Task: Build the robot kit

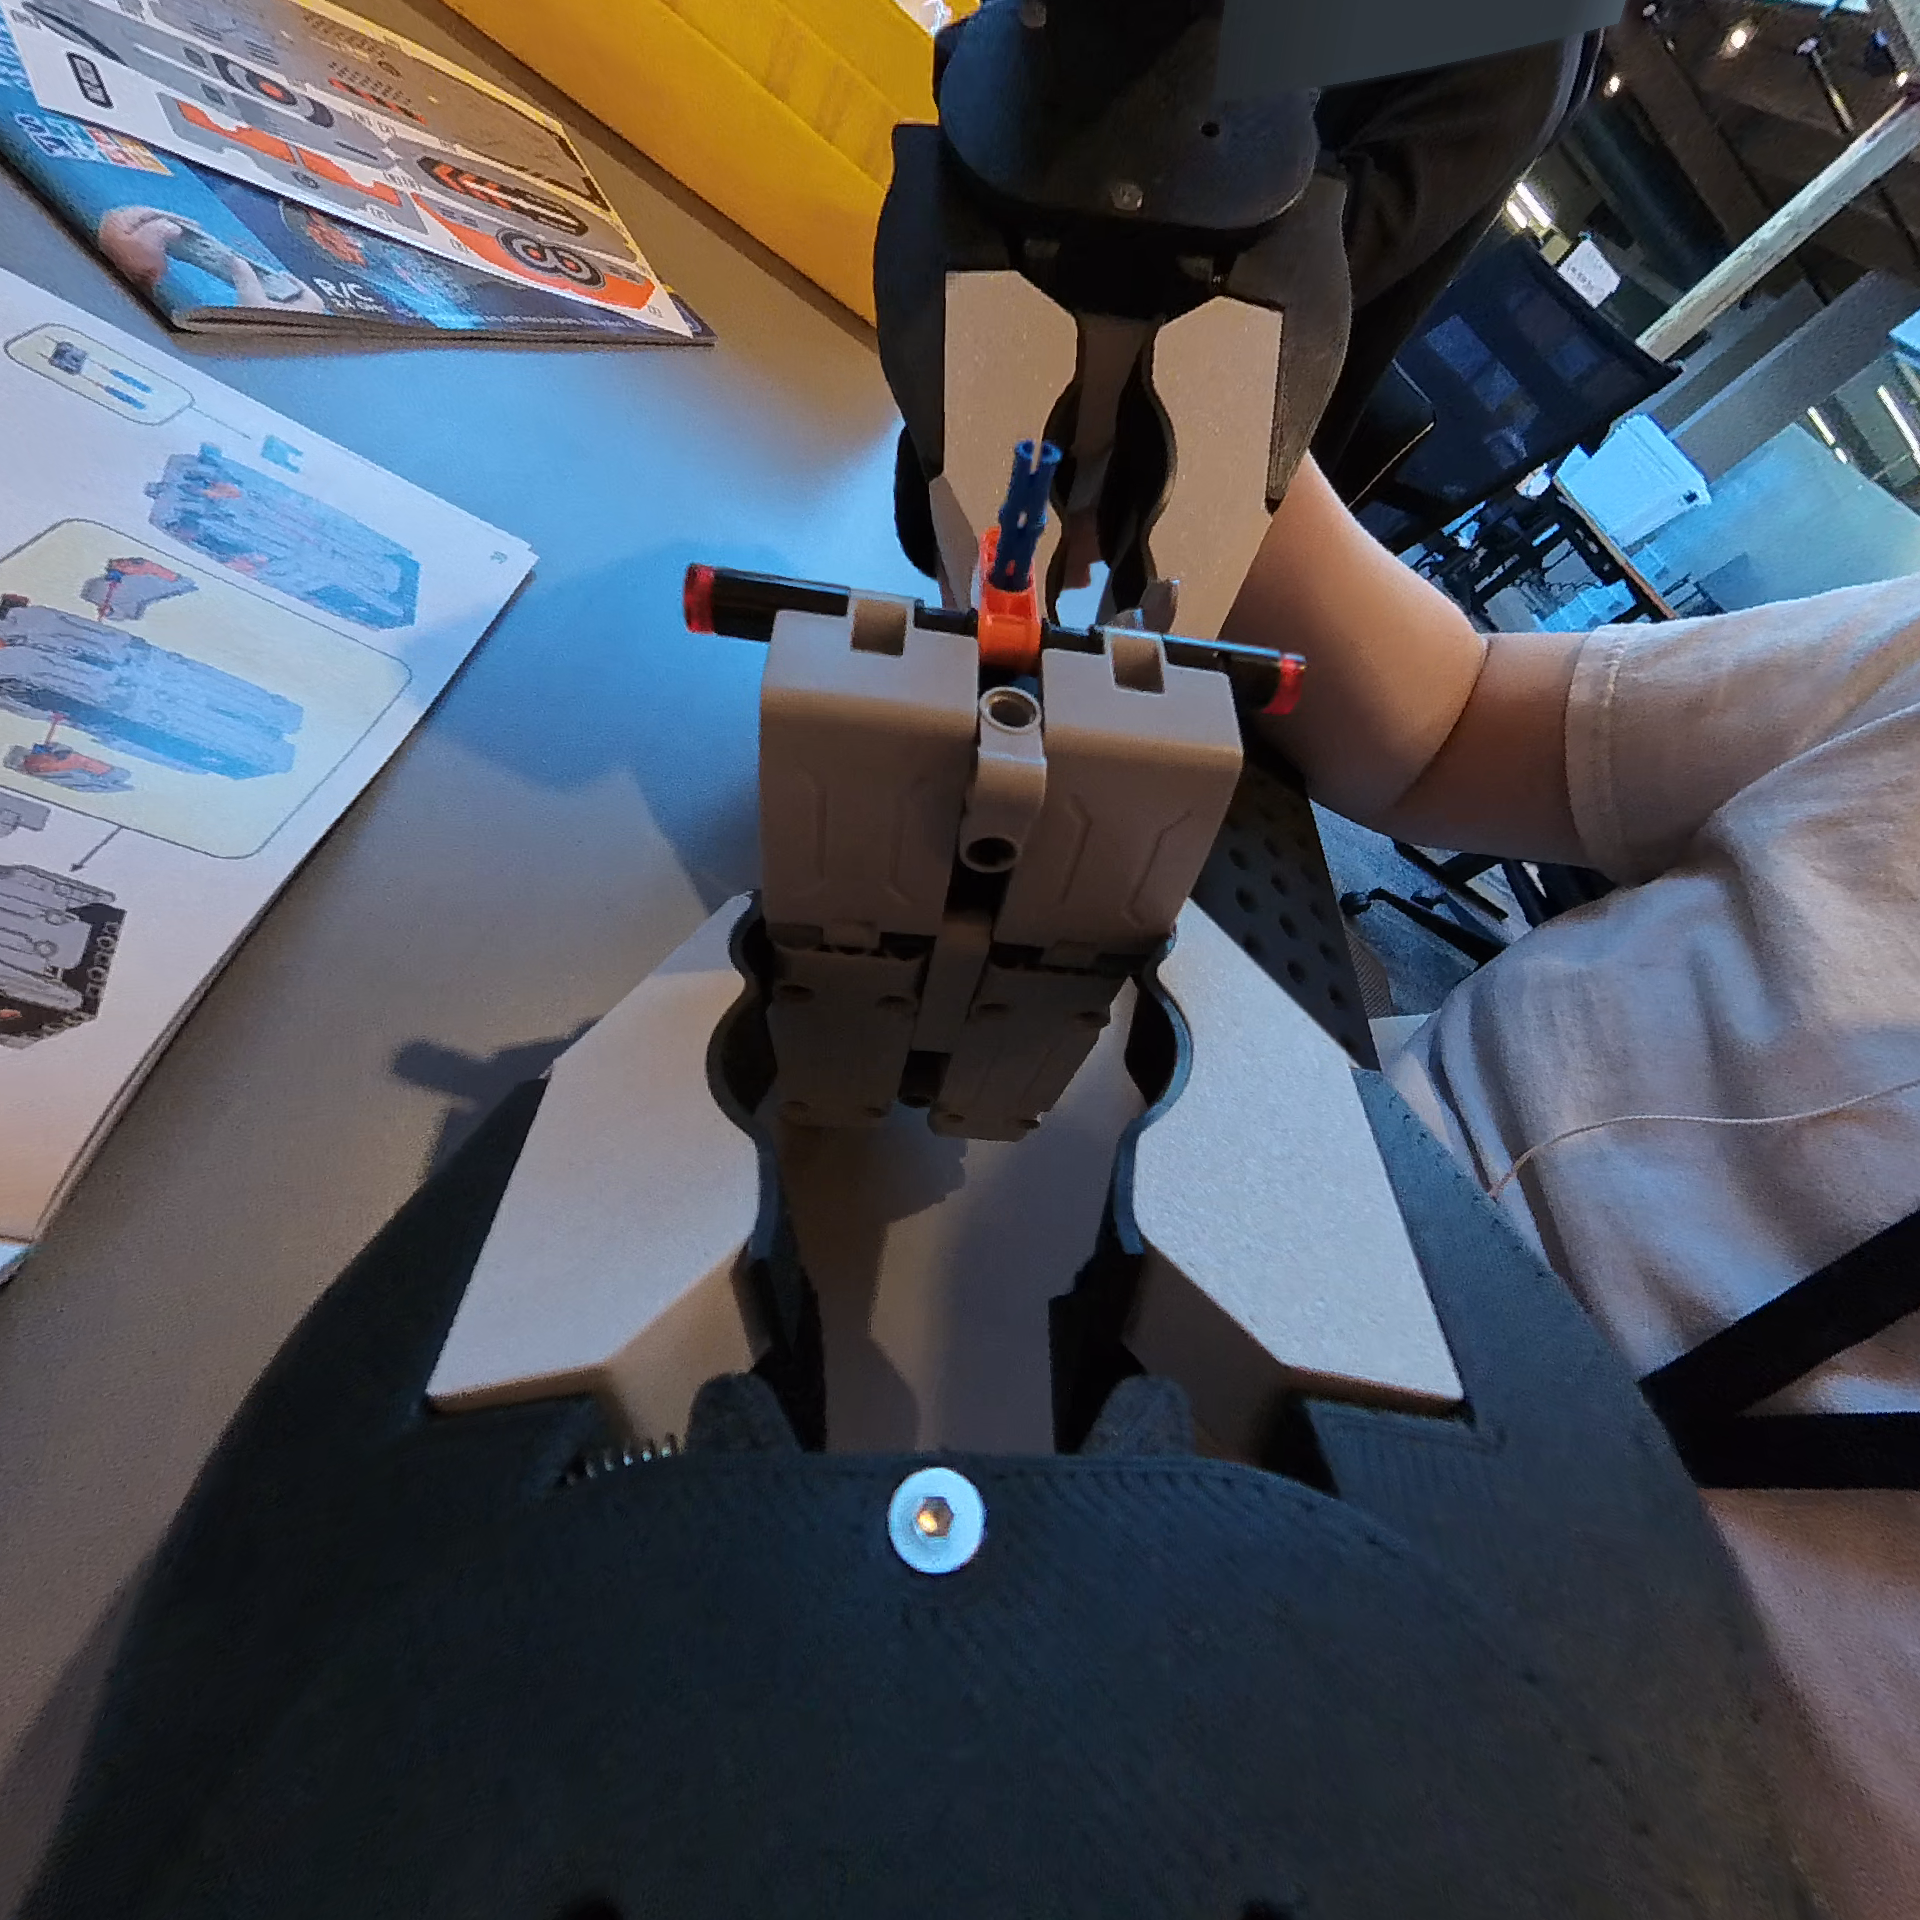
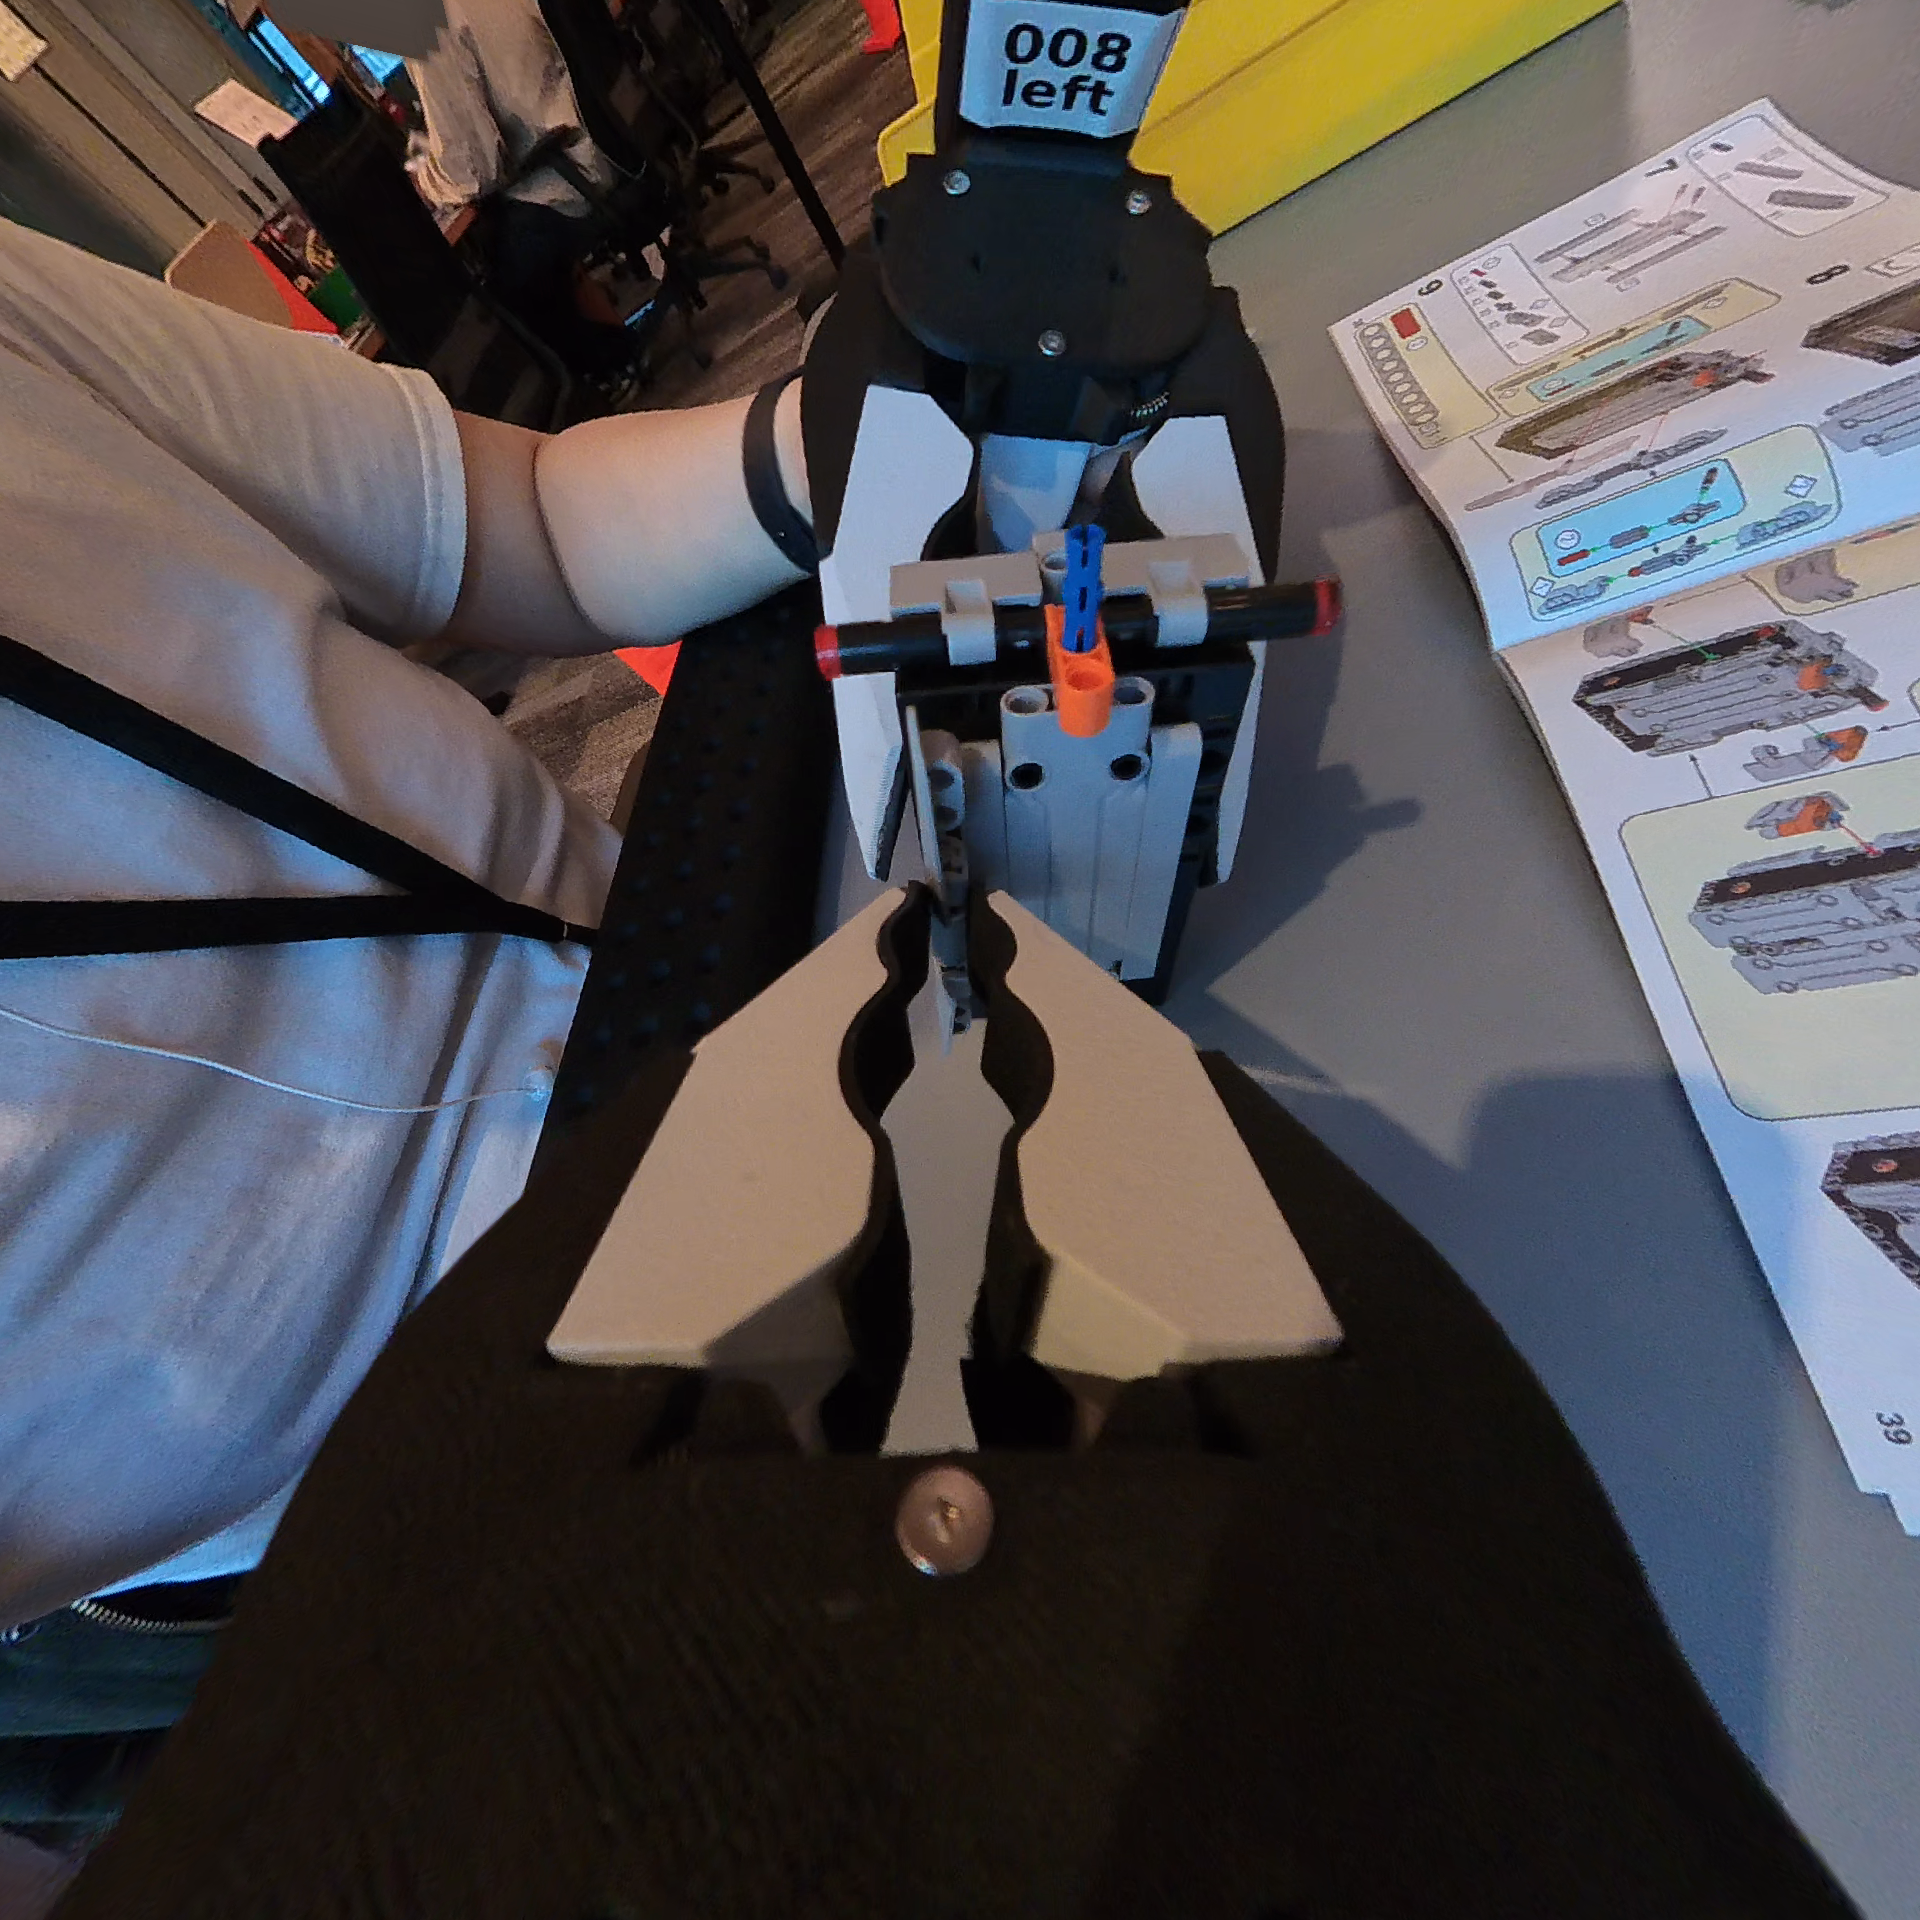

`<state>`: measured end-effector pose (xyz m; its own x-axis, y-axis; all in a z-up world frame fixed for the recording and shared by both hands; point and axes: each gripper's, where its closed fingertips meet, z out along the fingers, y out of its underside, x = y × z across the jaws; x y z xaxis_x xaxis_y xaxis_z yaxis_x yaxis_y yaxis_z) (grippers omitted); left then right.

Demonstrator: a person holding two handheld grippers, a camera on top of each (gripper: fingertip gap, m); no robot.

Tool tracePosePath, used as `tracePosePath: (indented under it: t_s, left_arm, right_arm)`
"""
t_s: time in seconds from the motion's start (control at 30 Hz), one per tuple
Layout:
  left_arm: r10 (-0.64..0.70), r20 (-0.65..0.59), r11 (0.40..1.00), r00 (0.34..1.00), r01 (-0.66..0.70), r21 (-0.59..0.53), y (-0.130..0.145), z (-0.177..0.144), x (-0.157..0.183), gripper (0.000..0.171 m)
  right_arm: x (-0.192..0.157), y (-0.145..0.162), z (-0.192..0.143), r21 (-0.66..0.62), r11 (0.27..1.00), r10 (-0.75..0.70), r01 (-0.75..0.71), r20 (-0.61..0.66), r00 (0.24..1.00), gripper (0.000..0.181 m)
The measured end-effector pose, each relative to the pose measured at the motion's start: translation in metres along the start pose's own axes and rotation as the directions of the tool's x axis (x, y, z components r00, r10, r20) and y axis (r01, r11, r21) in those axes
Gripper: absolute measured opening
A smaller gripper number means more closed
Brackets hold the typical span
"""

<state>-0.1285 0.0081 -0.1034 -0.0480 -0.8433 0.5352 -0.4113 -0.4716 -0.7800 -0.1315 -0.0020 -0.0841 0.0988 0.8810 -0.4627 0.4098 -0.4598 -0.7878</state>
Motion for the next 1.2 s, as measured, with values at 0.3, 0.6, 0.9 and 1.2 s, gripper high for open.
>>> tracePosePath:
  t_s: [0.3, 0.6, 0.9, 1.2]
  left_arm:
    - [-0.002, 0.034, 1.000, 0.999, 0.002, 0.001, -0.0010, 0.0000, -0.0032, 0.067]
    - [0.005, 0.035, 1.000, 0.999, -0.005, 0.001, -0.0002, 0.0005, -0.0028, 0.066]
    - [-0.028, 0.061, 0.999, 0.998, 0.026, 0.023, -0.0023, -0.0010, -0.0080, 0.066]
    - [-0.012, 0.024, 1.000, 1.000, 0.012, -0.010, 0.0015, 0.0029, -0.0005, 0.065]
  right_arm:
    - [0.0020, -0.0002, 0.0009, -0.037, 0.999, -0.025, 0.023, -0.075, 0.997, 0.005]
    - [0.0010, -0.0007, 0.0018, 0.044, 0.995, 0.089, -0.087, -0.045, 0.995, 0.005]
    - [0.0058, -0.0040, 0.0017, 0.083, 0.990, 0.128, -0.117, -0.132, 0.983, 0.005]
    - [-0.0016, 0.0000, 0.0021, 0.029, 0.999, 0.031, -0.028, -0.103, 0.994, 0.005]
